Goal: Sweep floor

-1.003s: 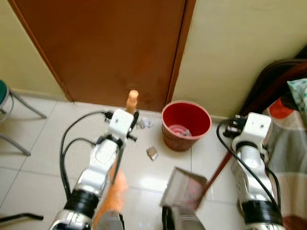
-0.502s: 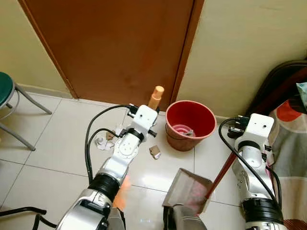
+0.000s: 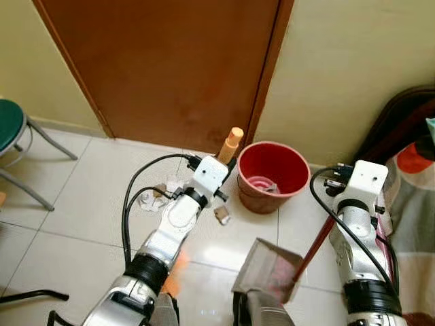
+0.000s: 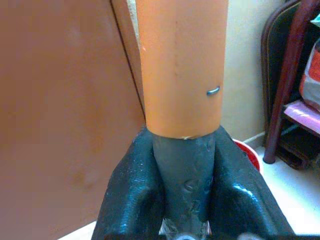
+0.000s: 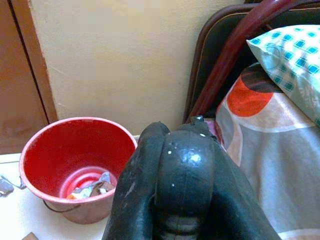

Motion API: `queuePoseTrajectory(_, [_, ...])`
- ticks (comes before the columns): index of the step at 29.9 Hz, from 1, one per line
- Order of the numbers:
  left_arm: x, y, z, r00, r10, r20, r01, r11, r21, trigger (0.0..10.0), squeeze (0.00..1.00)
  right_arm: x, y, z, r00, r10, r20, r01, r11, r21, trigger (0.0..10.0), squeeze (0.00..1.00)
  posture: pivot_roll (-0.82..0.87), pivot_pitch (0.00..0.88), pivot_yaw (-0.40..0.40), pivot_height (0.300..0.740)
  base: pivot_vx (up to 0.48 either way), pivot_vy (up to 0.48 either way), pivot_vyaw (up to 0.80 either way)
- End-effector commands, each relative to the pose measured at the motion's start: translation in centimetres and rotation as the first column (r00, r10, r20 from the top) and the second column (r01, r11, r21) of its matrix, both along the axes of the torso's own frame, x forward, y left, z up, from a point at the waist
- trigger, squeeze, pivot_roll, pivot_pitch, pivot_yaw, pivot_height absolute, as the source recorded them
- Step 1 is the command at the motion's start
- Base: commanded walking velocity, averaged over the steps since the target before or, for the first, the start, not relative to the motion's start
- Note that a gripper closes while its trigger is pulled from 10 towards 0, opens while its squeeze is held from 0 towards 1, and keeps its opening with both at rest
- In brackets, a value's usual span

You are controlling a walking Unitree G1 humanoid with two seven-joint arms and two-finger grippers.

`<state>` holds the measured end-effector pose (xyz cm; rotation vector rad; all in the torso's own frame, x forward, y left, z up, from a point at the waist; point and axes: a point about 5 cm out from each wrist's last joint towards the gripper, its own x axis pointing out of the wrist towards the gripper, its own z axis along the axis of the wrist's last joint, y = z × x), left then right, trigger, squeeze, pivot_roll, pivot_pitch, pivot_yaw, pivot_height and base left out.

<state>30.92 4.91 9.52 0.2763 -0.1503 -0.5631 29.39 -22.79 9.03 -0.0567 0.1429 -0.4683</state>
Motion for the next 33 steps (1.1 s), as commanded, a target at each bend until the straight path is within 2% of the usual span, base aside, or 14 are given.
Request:
queuePoseTrajectory(1, [-0.2,-1.4,4.8,0.963,-0.093,0.252,0.103,0.994,-0.027,10.0,0.00,-0.2,-0.3,-0.4,1.000,-0.015,-0.024,0.015,1.000,-0.011,10.0,0.00,-0.01,0.155,-0.007,0.740,0.000,0.000,0.00])
queuePoseTrajectory(10, [-1.5,-1.2,4.7,0.962,-0.098,0.255,0.115,0.992,-0.052,10.0,0.00,0.3,0.0,-0.3,1.000,0.007,-0.023,-0.007,1.000,-0.013,10.0,0.00,-0.01,0.149,-0.022,0.740,0.185,0.000,0.00])
queuePoseTrajectory(21, [-1.8,-1.2,4.8,0.964,-0.096,0.249,0.112,0.993,-0.049,10.0,0.00,0.3,-0.2,-0.6,1.000,0.006,-0.028,-0.007,1.000,-0.018,10.0,0.00,-0.01,0.148,-0.024,0.740,0.377,0.221,0.00])
queuePoseTrajectory(27, [-2.0,-1.0,4.7,0.966,-0.092,0.243,0.107,0.993,-0.049,10.0,0.00,0.2,-0.1,-0.7,0.999,0.007,-0.033,-0.008,1.000,-0.015,10.0,0.00,-0.01,0.153,-0.020,0.740,0.000,0.000,0.00])
queuePoseTrajectory(33, [-2.7,-1.8,4.2,0.962,-0.177,0.208,0.189,0.981,-0.038,10.0,0.00,0.2,0.0,-0.7,0.999,0.006,-0.033,-0.007,1.000,-0.016,10.0,0.00,-0.01,0.161,-0.020,0.740,0.000,0.000,0.00])
